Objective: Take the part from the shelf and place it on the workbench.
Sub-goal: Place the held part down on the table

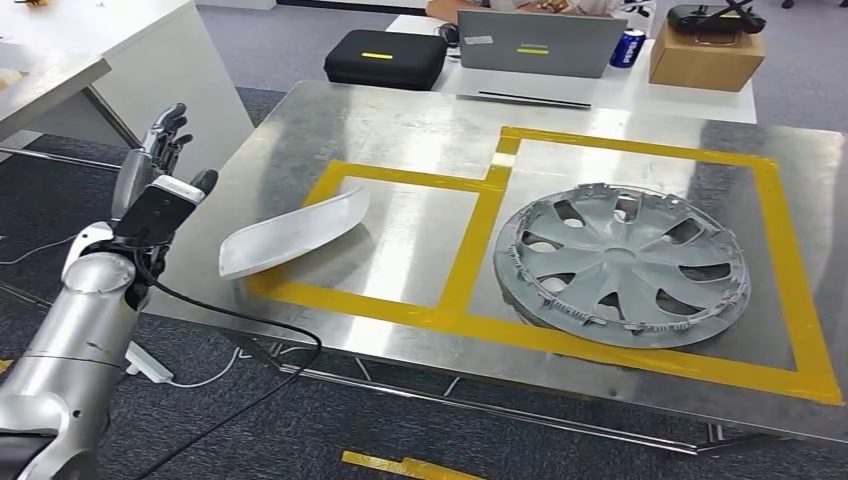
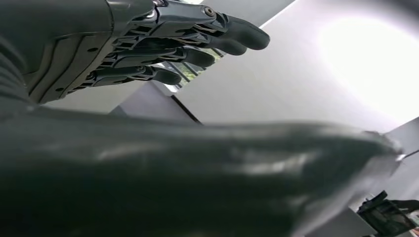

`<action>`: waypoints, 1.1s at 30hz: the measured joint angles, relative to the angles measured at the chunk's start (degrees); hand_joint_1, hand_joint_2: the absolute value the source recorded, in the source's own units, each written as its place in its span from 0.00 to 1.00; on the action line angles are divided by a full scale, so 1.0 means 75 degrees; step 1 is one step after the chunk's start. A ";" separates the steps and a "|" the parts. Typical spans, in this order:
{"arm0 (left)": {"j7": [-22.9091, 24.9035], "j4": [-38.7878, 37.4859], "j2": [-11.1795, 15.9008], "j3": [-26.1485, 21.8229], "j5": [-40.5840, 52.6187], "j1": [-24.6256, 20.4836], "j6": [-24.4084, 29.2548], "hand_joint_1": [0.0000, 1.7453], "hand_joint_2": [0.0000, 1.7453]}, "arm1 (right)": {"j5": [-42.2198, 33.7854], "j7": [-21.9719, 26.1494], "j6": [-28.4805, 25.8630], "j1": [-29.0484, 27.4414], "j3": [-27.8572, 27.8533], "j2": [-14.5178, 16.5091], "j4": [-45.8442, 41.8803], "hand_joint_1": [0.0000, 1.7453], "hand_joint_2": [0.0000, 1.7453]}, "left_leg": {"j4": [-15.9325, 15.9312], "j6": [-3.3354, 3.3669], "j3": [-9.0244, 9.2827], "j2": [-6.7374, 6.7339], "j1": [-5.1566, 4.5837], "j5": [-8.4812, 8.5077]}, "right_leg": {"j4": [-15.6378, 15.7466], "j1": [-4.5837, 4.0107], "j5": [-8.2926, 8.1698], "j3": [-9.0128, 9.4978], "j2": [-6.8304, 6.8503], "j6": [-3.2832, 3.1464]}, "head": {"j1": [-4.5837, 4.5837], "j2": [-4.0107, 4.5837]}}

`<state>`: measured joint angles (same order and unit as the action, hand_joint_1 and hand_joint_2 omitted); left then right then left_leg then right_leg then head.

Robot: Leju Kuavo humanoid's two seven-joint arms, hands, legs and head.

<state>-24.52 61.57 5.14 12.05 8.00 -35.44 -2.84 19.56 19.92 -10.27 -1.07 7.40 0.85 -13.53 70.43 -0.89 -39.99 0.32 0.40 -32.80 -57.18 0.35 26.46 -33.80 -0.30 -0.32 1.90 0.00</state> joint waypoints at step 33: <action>0.0257 0.1606 -0.0669 0.1103 0.0312 0.0376 0.0729 0.00 0.00 | -0.0009 -0.0184 0.0026 0.0061 0.0062 0.0161 -0.0012 0.00 0.00 | 0.0454 0.0014 -0.0007 0.0004 -0.0025 -0.0268 | -0.0063 -0.0072 -0.0015 -0.0045 0.0044 -0.0042 | 0.0042 0.0000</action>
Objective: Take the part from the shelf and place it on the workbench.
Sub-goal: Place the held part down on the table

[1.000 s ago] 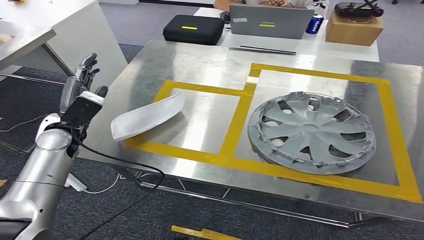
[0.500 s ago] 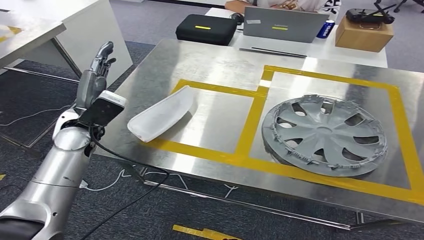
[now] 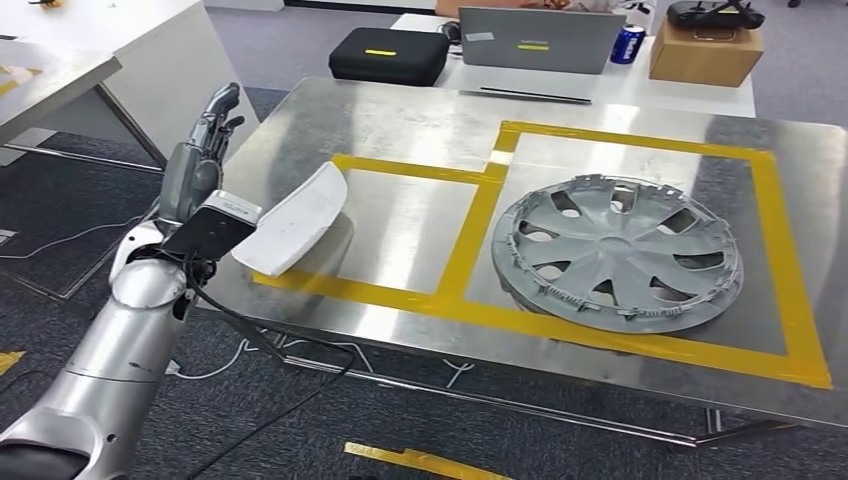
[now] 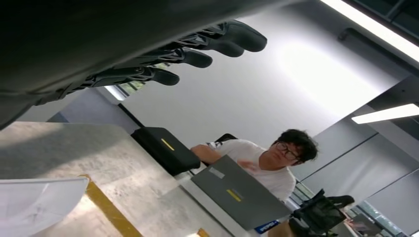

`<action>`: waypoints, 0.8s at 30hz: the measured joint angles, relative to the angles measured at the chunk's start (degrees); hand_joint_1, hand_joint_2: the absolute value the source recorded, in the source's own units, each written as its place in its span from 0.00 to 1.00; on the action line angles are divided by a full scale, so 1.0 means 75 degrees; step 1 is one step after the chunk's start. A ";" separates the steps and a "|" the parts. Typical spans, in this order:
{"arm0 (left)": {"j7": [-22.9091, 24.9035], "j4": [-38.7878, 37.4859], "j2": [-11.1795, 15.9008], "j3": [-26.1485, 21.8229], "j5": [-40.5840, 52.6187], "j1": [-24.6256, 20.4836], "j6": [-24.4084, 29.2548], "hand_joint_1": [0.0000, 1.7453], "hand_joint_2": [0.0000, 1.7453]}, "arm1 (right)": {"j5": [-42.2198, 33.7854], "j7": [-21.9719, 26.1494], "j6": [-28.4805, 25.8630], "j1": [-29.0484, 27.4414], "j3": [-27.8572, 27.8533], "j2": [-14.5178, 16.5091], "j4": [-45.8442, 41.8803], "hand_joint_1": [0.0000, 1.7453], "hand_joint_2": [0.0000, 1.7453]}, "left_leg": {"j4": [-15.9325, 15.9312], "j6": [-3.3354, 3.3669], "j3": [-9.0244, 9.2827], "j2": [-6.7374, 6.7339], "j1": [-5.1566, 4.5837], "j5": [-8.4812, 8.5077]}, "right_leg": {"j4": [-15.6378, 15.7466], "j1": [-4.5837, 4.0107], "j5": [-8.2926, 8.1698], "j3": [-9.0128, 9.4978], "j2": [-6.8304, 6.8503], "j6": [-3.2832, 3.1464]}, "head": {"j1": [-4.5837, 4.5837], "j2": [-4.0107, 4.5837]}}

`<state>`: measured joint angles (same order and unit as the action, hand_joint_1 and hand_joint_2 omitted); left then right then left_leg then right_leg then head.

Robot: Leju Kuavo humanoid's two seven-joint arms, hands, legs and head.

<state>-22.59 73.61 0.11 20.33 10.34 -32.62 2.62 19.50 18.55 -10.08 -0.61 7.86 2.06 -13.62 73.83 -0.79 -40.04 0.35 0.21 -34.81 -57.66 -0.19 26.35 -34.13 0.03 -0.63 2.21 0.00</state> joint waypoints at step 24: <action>-0.0012 0.0155 -0.0069 0.0176 -0.0097 0.0046 0.0000 0.00 0.00 | -0.0009 -0.0099 -0.0008 0.0073 0.0060 0.0077 -0.0028 0.00 0.00 | -0.2217 0.0136 0.0757 -0.0049 -0.0101 0.1351 | 0.0095 0.0127 0.0259 0.0427 -0.0027 0.0299 | -0.0004 0.0000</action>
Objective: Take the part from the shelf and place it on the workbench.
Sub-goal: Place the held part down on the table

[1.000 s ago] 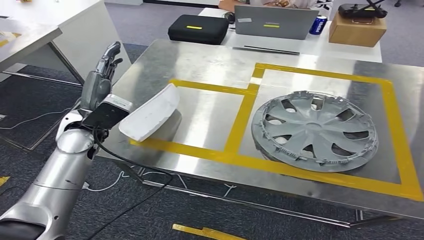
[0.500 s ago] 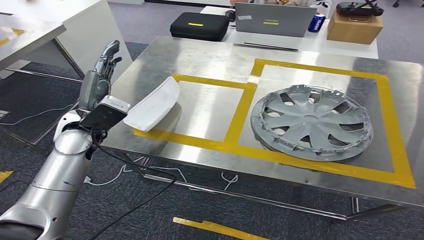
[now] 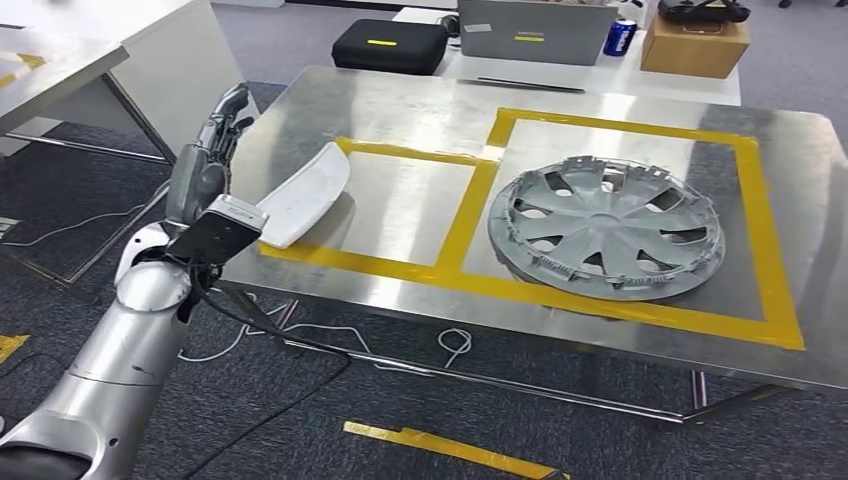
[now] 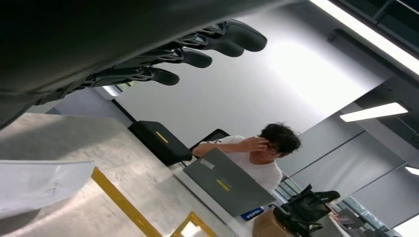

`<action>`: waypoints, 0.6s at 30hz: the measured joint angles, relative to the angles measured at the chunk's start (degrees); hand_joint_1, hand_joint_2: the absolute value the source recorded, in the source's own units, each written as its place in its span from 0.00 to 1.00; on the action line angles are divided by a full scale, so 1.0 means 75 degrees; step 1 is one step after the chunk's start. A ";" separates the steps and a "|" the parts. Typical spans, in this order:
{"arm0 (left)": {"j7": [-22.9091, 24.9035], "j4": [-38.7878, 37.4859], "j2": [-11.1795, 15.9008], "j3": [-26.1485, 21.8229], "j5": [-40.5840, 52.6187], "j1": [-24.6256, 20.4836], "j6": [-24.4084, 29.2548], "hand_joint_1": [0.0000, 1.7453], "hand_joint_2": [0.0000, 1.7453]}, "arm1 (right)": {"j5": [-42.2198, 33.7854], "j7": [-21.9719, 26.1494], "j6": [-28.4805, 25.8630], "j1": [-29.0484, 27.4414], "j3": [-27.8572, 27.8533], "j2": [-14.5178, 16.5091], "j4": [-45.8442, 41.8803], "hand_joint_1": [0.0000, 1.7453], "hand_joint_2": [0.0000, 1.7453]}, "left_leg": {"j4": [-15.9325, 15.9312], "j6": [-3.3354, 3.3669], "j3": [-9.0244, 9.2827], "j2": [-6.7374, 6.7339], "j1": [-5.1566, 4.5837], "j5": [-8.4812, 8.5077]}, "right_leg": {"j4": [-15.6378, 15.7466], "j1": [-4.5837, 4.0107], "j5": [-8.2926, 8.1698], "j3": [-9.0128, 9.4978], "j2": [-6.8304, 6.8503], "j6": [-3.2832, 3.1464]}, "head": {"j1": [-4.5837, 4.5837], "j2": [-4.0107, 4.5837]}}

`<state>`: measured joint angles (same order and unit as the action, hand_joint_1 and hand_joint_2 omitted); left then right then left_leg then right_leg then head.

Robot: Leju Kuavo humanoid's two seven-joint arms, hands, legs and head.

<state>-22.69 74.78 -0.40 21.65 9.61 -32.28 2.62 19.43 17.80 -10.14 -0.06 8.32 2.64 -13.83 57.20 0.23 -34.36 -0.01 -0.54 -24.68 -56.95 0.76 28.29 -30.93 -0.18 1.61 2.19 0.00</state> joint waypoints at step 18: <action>-0.0085 0.0122 -0.0042 0.0127 -0.0165 0.0166 0.0044 0.00 0.00 | -0.0006 -0.0048 -0.0003 0.0011 0.0004 0.0045 -0.0039 0.00 0.00 | -0.0056 0.0132 0.0625 0.0005 -0.0041 -0.0486 | 0.0002 -0.0099 -0.0462 -0.0483 0.0032 -0.0087 | -0.0058 0.0000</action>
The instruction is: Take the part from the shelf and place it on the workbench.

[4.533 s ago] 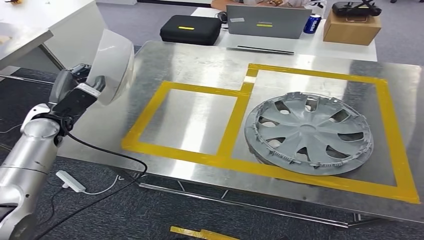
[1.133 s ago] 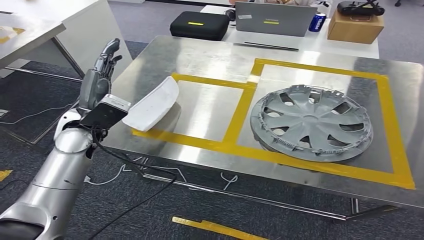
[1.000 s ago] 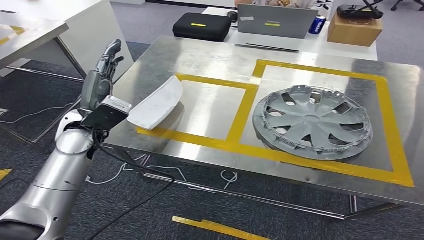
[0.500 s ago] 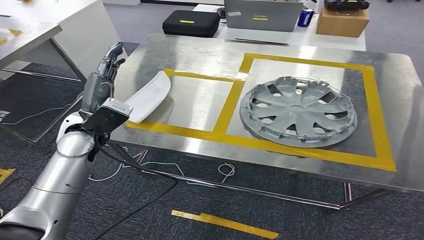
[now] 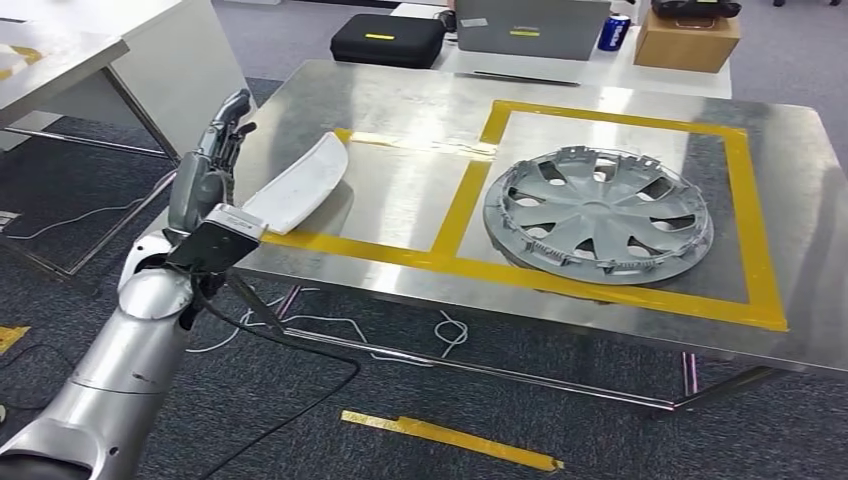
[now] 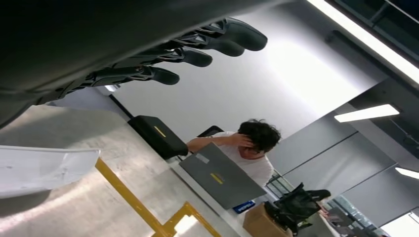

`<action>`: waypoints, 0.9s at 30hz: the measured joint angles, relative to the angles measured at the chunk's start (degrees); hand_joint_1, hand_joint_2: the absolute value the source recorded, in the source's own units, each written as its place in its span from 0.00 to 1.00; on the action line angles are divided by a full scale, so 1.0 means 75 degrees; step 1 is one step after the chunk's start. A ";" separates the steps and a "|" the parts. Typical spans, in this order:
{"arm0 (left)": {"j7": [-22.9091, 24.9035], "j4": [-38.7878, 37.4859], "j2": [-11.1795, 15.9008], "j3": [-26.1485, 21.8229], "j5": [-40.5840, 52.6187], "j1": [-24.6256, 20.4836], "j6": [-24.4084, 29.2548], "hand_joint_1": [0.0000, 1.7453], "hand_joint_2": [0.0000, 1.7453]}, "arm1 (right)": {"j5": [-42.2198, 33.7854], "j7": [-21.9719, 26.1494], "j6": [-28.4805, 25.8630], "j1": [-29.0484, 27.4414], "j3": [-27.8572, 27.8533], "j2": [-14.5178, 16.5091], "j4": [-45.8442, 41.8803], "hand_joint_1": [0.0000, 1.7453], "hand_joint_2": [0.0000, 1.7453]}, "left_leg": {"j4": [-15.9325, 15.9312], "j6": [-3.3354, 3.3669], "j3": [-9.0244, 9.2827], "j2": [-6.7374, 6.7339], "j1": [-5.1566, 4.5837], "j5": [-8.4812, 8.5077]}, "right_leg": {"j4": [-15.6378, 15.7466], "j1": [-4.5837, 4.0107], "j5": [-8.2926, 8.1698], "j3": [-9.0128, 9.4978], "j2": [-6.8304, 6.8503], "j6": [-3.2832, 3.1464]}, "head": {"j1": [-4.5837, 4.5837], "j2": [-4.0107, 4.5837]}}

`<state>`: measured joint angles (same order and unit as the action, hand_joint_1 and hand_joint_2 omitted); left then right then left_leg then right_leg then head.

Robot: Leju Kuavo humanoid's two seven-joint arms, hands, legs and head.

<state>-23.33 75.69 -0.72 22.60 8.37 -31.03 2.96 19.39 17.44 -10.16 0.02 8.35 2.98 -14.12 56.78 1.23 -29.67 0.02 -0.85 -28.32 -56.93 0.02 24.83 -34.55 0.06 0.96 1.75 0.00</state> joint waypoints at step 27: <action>-0.0220 0.0493 -0.0138 0.0732 0.0152 0.0634 0.0019 0.00 0.00 | -0.0123 -0.0094 -0.0190 0.0090 0.0009 0.0149 -0.0010 0.00 0.00 | 0.0049 -0.0101 0.0147 -0.0009 0.0051 -0.0197 | -0.0053 0.0053 -0.0219 -0.0291 0.0014 0.0024 | 0.0002 0.0000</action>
<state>-24.98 79.39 -1.75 28.09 9.51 -26.28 3.10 18.46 16.74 -11.58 0.70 8.42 4.09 -14.20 57.15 0.47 -28.57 -0.05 -0.47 -29.80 -57.33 0.42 23.18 -36.74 0.17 1.14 1.77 0.00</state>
